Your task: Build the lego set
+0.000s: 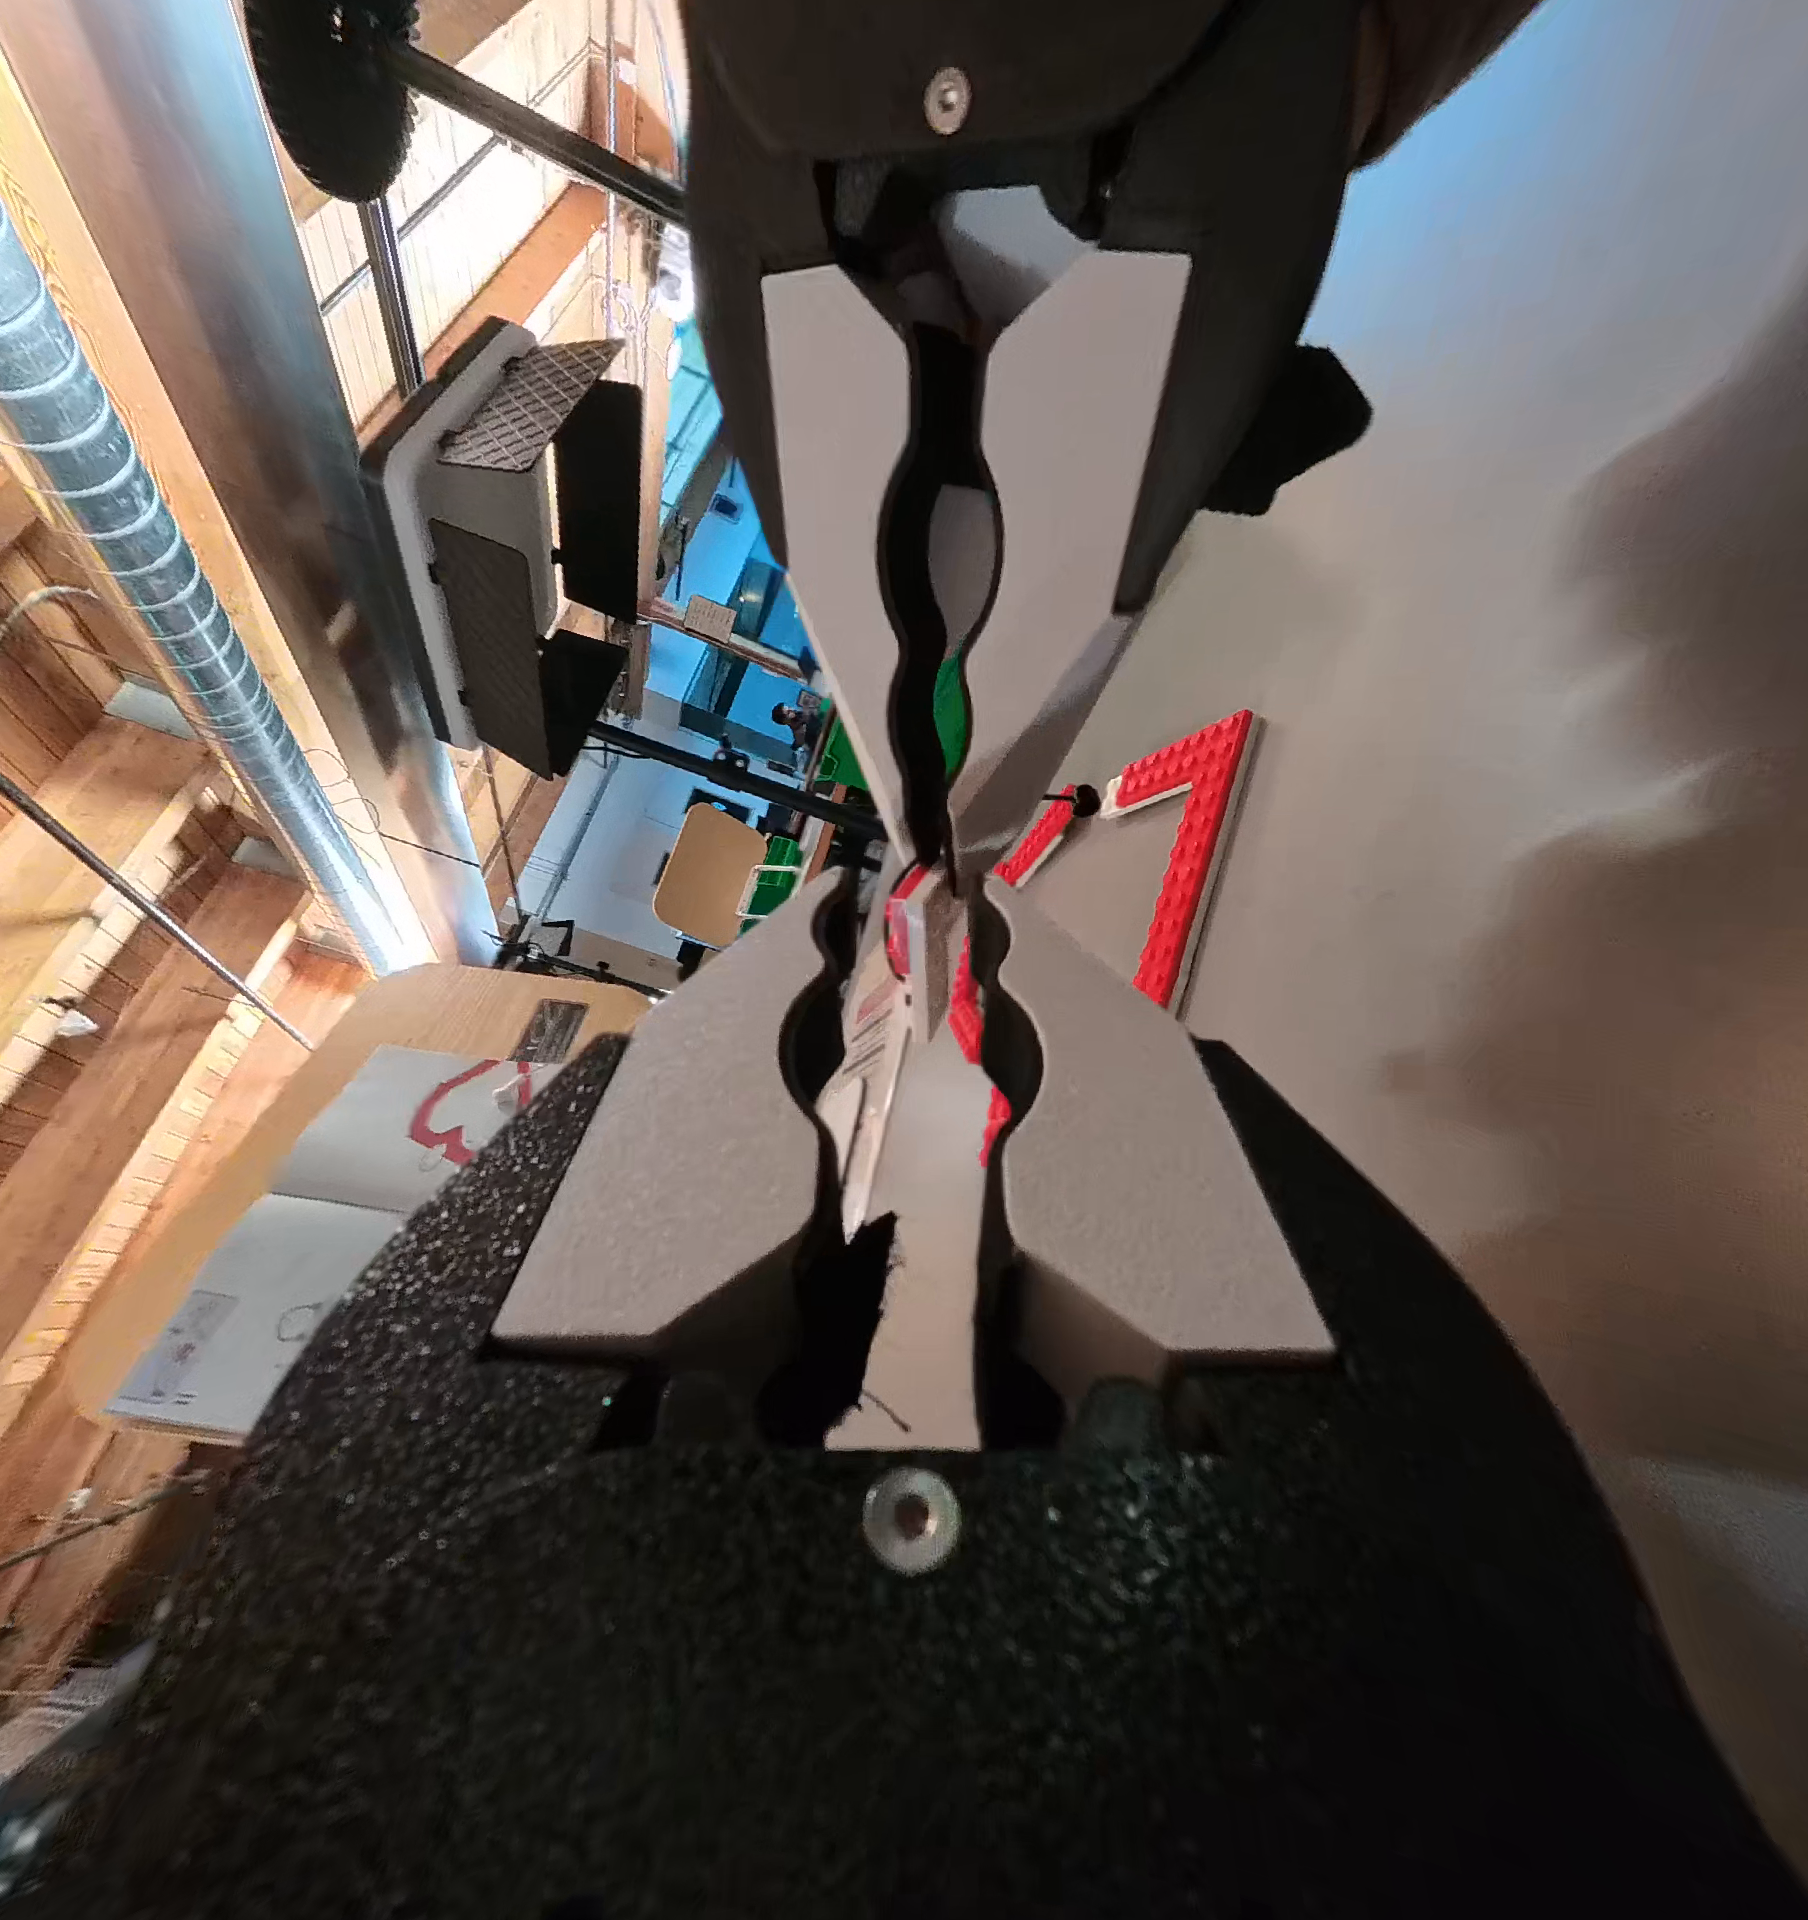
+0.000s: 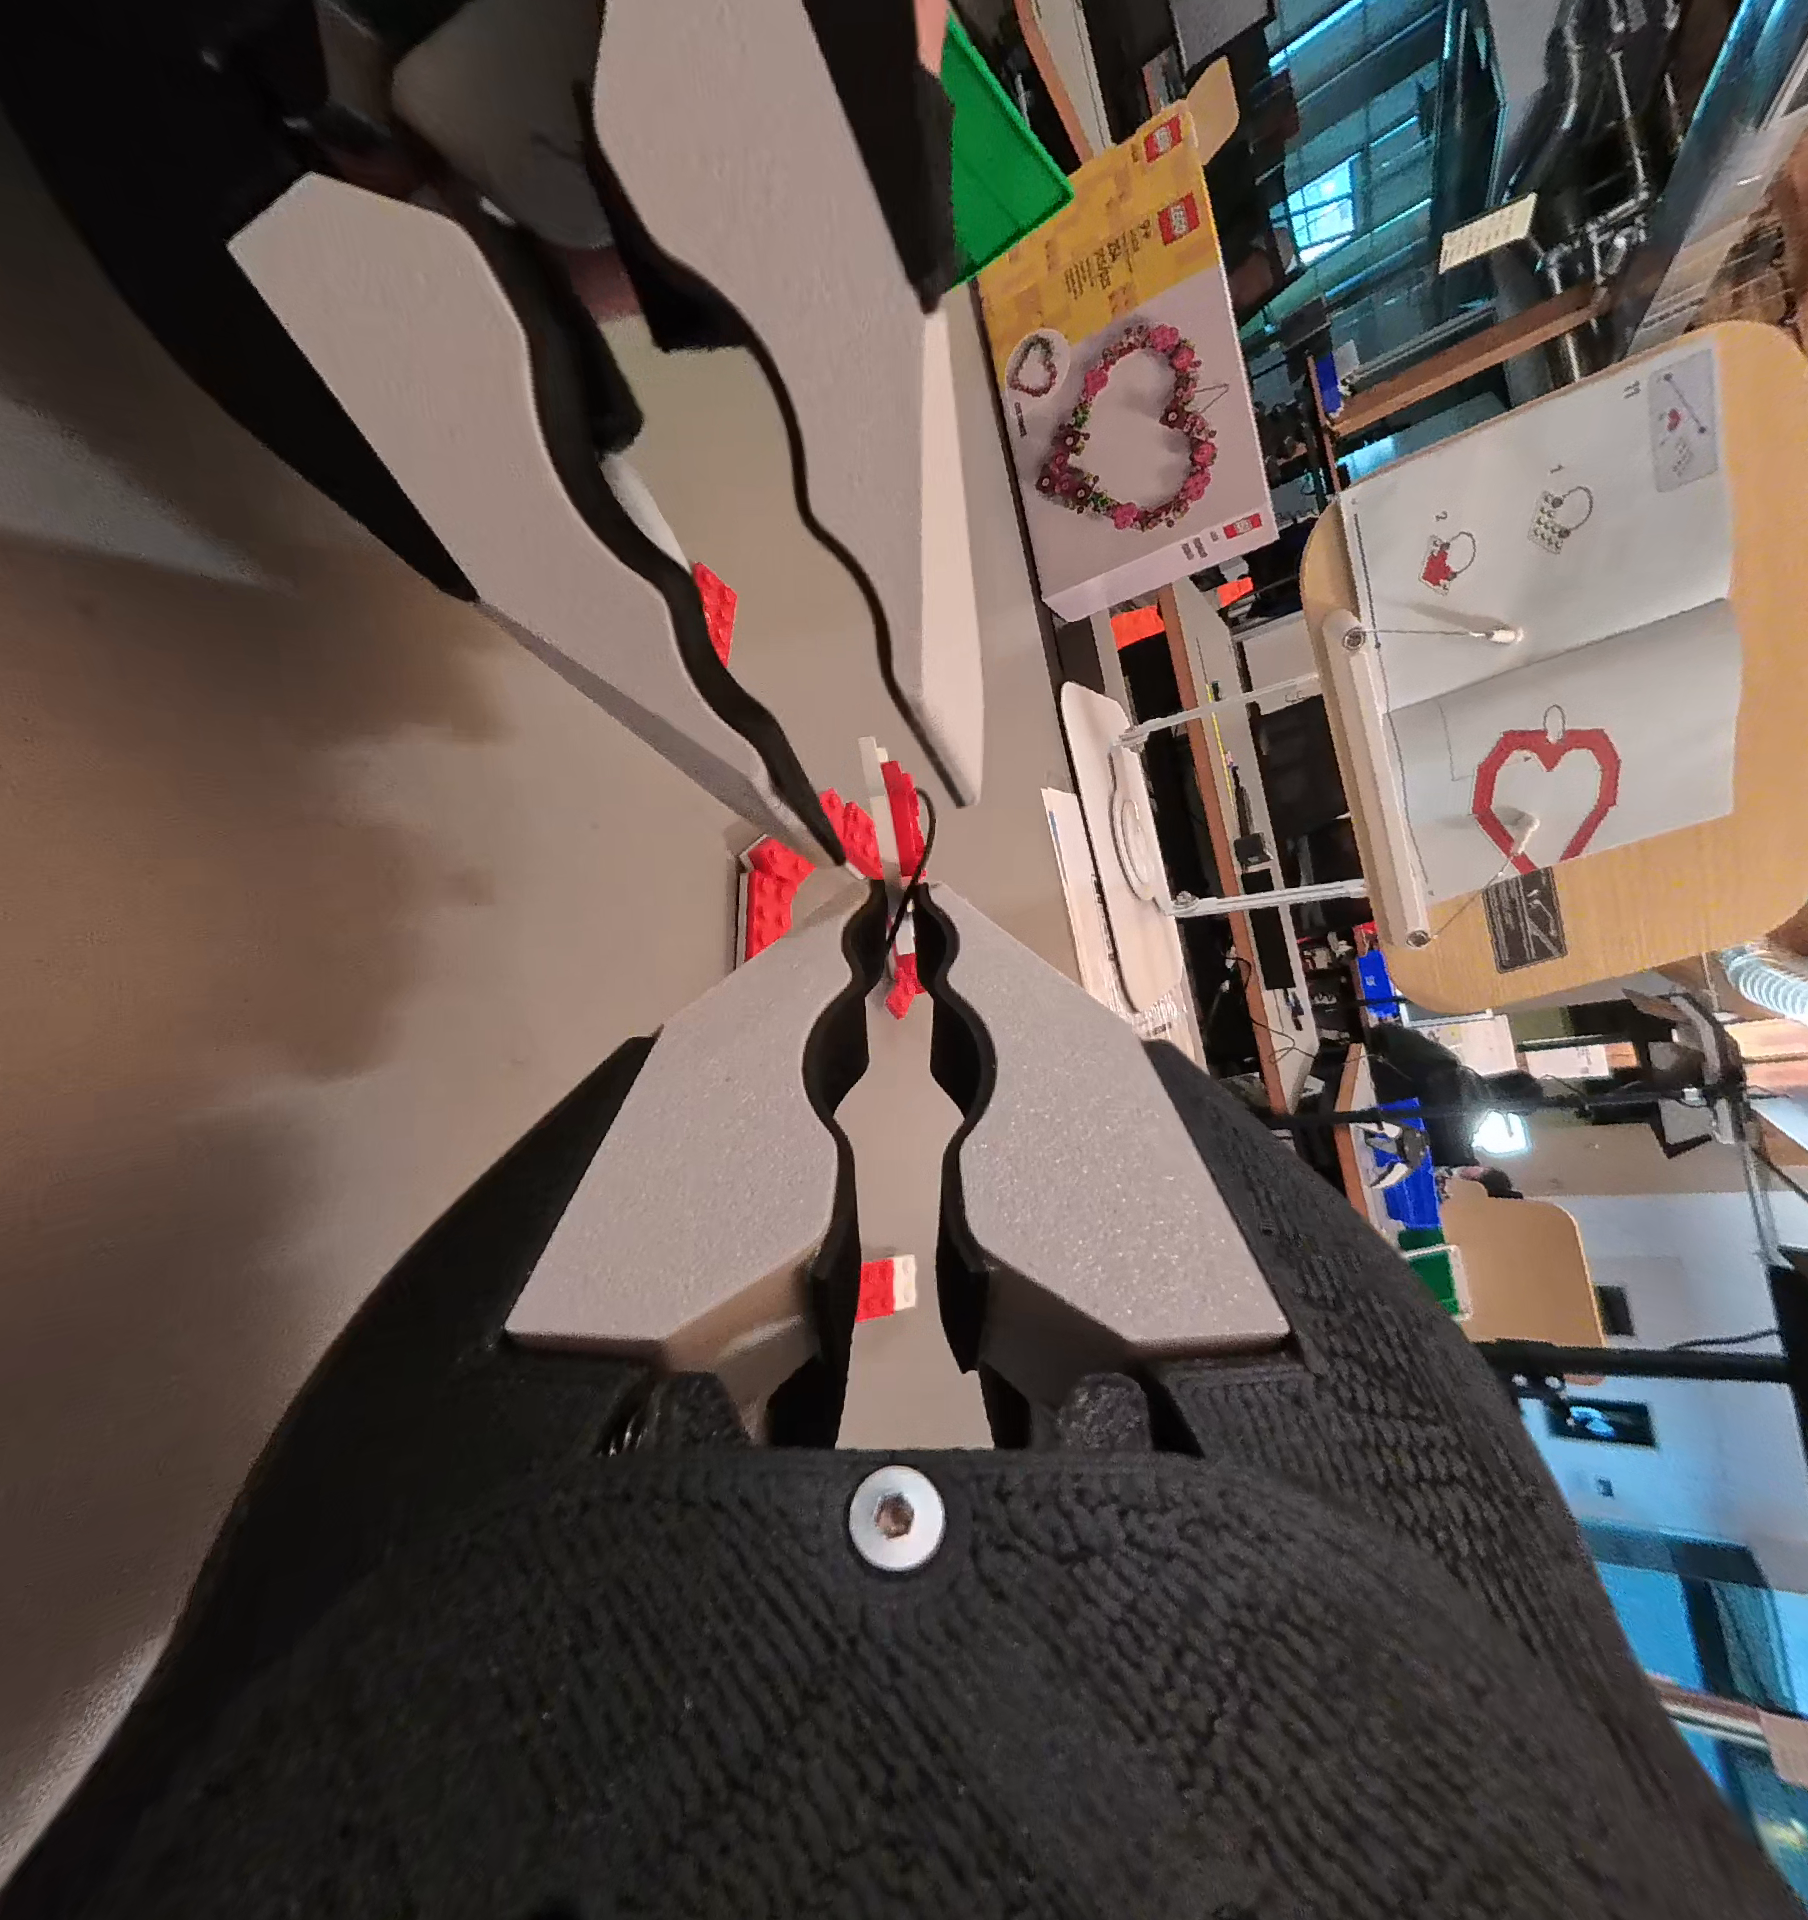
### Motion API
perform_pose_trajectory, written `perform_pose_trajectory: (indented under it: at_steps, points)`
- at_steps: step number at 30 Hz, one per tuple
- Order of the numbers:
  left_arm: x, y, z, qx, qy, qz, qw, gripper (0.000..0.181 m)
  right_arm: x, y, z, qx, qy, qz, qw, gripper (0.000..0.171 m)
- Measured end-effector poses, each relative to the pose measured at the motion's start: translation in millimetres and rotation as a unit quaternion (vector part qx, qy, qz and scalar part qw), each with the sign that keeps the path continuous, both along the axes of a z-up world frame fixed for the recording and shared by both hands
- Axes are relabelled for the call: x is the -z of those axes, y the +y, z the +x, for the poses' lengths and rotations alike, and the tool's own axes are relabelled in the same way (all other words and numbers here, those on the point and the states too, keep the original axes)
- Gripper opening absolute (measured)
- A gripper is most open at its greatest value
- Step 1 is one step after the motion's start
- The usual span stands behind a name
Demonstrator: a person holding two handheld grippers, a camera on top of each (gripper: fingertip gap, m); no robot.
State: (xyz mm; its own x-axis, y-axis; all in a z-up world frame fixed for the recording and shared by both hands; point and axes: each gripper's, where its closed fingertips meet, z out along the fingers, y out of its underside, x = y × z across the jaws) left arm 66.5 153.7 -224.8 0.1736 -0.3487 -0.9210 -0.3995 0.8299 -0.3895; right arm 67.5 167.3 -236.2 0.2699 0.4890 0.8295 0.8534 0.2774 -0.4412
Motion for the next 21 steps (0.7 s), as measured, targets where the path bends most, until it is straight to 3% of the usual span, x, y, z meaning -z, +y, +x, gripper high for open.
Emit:
perform_pose_trajectory:
  at_steps: [5, 11, 17, 21]
  points:
    - [0, 5, -2, 0.001, -0.005, -0.042, 0.999, 0.012, -1, 0, -1, -0.003, 0.0, 0.0, 1.0, 0.003]
    - [4, 4, -2, -0.004, 0.013, -0.013, 1.0, 0.006, 1, -1, -1, -0.003, 0.009, -0.008, 1.0, 0.003]
    - [0, 9, -5, -0.017, 0.006, -0.017, 1.0, 0.006, -5, -8, 0, -0.006, 0.144, -0.106, 0.984, 0.024]
    - [-6, 16, -10, -0.032, -0.015, -0.028, 0.999, 0.006, 7, -10, 8, 0.035, 0.221, -0.195, 0.955, 0.023]
